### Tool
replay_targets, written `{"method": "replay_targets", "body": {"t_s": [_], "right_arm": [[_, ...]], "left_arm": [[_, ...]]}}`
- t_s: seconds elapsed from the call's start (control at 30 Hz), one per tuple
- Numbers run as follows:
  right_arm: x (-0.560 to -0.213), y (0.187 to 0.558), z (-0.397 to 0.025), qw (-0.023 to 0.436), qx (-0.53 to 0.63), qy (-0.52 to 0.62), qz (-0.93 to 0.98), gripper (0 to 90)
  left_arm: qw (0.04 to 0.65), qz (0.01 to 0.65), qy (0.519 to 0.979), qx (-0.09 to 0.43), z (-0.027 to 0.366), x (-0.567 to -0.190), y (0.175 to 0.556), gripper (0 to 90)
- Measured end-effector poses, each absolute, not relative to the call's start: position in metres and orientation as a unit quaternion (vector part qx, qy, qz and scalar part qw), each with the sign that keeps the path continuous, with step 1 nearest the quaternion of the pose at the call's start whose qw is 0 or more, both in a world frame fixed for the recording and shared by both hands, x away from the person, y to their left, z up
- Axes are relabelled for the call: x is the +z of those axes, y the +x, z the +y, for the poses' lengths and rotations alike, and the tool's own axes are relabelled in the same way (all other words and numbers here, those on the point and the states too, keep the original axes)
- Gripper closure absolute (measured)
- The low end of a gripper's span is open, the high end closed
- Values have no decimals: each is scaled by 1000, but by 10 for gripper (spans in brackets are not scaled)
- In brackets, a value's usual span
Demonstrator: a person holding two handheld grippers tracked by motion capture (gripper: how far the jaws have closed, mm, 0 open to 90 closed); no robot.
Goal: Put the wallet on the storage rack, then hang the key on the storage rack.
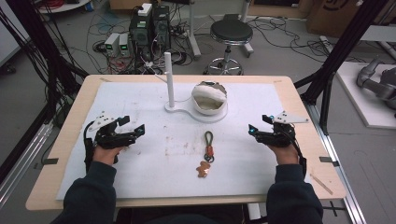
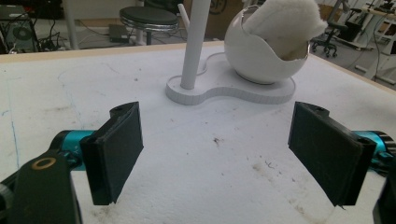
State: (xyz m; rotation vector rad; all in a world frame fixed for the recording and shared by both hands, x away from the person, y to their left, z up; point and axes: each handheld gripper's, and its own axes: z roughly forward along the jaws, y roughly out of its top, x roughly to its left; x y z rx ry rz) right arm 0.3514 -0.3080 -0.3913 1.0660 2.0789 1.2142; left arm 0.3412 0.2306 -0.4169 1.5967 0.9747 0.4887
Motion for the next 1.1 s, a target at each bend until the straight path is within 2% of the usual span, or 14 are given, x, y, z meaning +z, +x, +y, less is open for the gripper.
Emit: {"method": "replay_targets", "body": {"t_s": [1.0,1.1], "right_arm": [[-396,349,-305,244,442,380,775,280],[-395,350,-304,239,447,389,770,250]], "left_arm": [[559,423,683,204,227,-420,341,189],[562,424,681,201,230,-421,342,189]]}}
